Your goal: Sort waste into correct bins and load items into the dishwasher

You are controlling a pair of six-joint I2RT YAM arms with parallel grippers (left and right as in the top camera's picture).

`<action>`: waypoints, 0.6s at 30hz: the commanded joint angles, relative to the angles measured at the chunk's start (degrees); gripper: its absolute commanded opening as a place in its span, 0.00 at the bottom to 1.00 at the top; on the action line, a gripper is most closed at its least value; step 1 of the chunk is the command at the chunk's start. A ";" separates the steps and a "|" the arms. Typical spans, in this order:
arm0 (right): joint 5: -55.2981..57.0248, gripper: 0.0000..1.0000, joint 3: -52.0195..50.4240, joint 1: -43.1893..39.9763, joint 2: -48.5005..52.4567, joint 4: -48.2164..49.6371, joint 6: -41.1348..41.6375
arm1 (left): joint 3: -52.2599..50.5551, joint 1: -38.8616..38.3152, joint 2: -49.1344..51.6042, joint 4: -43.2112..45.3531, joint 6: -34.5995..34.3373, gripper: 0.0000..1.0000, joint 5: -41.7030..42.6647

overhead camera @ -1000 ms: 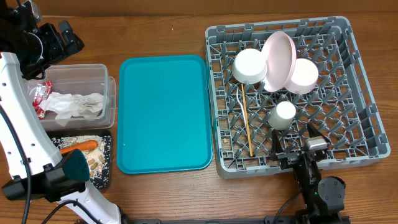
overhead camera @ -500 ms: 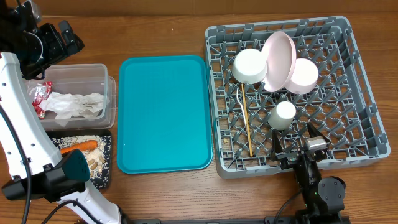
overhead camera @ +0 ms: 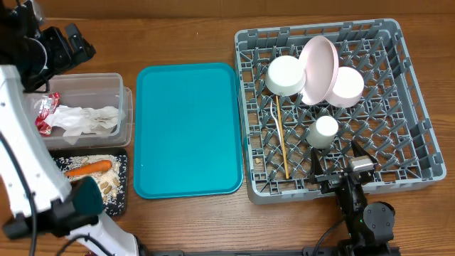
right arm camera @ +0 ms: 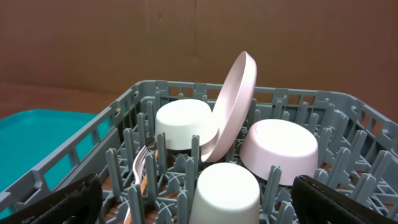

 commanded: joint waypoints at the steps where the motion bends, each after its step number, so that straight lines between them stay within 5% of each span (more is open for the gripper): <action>1: 0.11 1.00 -0.59 -0.37 -0.63 0.33 -0.17 | 0.50 -0.28 -11.98 -0.07 -0.13 1.00 0.68; 8: 0.13 1.00 -0.59 -0.37 -0.63 0.33 -0.17 | -6.21 -2.08 -26.47 -0.07 -0.13 1.00 0.68; 14: 0.13 1.00 -0.59 -0.37 -0.63 0.33 -0.17 | -24.04 -8.59 -38.01 0.17 0.02 1.00 -1.55; 18: 0.13 1.00 -0.59 -0.37 -0.63 0.33 -0.17 | -45.38 -10.80 -48.39 10.27 0.02 1.00 -3.37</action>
